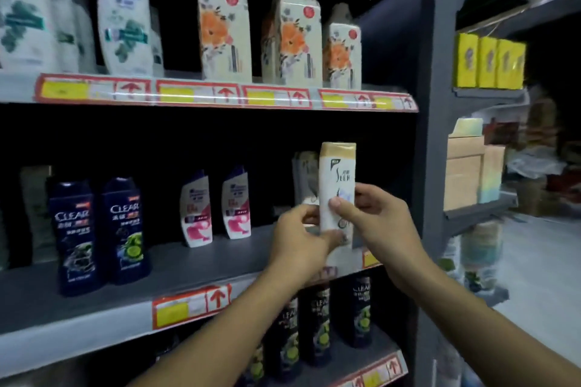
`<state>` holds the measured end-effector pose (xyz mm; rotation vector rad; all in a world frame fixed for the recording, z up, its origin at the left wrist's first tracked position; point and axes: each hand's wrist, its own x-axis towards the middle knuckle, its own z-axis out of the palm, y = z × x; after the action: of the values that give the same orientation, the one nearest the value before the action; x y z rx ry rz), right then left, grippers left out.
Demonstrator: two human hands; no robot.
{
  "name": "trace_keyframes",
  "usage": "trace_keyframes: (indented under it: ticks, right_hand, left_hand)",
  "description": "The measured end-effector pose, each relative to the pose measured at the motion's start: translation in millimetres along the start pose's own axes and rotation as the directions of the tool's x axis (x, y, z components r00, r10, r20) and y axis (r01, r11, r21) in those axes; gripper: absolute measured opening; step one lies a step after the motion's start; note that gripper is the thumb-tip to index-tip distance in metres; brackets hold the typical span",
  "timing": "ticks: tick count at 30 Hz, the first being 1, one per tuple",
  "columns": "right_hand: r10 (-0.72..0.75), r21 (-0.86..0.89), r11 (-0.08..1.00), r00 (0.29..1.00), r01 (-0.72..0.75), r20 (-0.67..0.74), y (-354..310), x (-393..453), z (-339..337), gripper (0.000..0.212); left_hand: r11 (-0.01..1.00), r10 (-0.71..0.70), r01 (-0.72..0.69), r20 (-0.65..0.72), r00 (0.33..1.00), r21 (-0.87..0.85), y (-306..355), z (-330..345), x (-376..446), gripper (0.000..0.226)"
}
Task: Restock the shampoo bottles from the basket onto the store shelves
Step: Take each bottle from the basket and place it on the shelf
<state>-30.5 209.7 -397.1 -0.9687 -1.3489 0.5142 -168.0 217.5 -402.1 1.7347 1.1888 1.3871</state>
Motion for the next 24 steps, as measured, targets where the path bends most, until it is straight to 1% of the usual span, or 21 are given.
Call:
trace_keyframes:
  ticks: [2, 6, 8, 10, 13, 17, 21, 23, 24]
  right_hand:
    - [-0.021, -0.024, 0.999, 1.000, 0.022, 0.013, 19, 41, 0, 0.033]
    - [-0.013, -0.071, 0.997, 0.999, 0.016, 0.042, 74, 101, 16, 0.034]
    - [0.003, -0.084, 0.996, 0.998, 0.003, 0.062, 97, 121, 27, 0.035]
    - [0.004, -0.088, 0.996, 0.998, 0.002, 0.068, 112, 135, 36, 0.033]
    - [0.002, -0.076, 0.997, 0.999, 0.002, 0.053, 123, 148, 41, 0.020]
    - [-0.011, -0.017, 1.000, 0.999, 0.012, 0.051, 127, 147, 43, 0.008]
    - [0.004, -0.040, 0.999, 1.000, -0.003, 0.025, 126, 148, 47, 0.007]
    - [0.003, -0.058, 0.998, 0.999, -0.001, 0.032, 124, 148, 46, 0.010]
    - [0.012, -0.068, 0.998, 0.999, -0.010, 0.031, 123, 147, 44, 0.015]
  left_hand:
    - [0.998, -0.013, 0.015, -0.044, 0.999, 0.056, -1, 12, 40, 0.034]
    - [0.985, -0.097, 0.112, -0.119, 0.988, 0.129, -28, 28, 98, 0.039]
    - [0.978, -0.125, 0.148, -0.154, 0.980, 0.149, -44, 33, 116, 0.038]
    - [0.974, -0.120, 0.150, -0.180, 0.976, 0.167, -54, 36, 128, 0.034]
    - [0.968, -0.104, 0.143, -0.190, 0.976, 0.206, -63, 42, 138, 0.028]
    - [0.951, -0.105, 0.158, -0.202, 0.974, 0.266, -69, 44, 145, 0.029]
    - [0.959, -0.124, 0.168, -0.196, 0.973, 0.228, -72, 45, 152, 0.027]
    - [0.958, -0.152, 0.186, -0.166, 0.974, 0.217, -71, 43, 152, 0.033]
    - [0.955, -0.165, 0.197, -0.152, 0.974, 0.223, -70, 42, 152, 0.038]
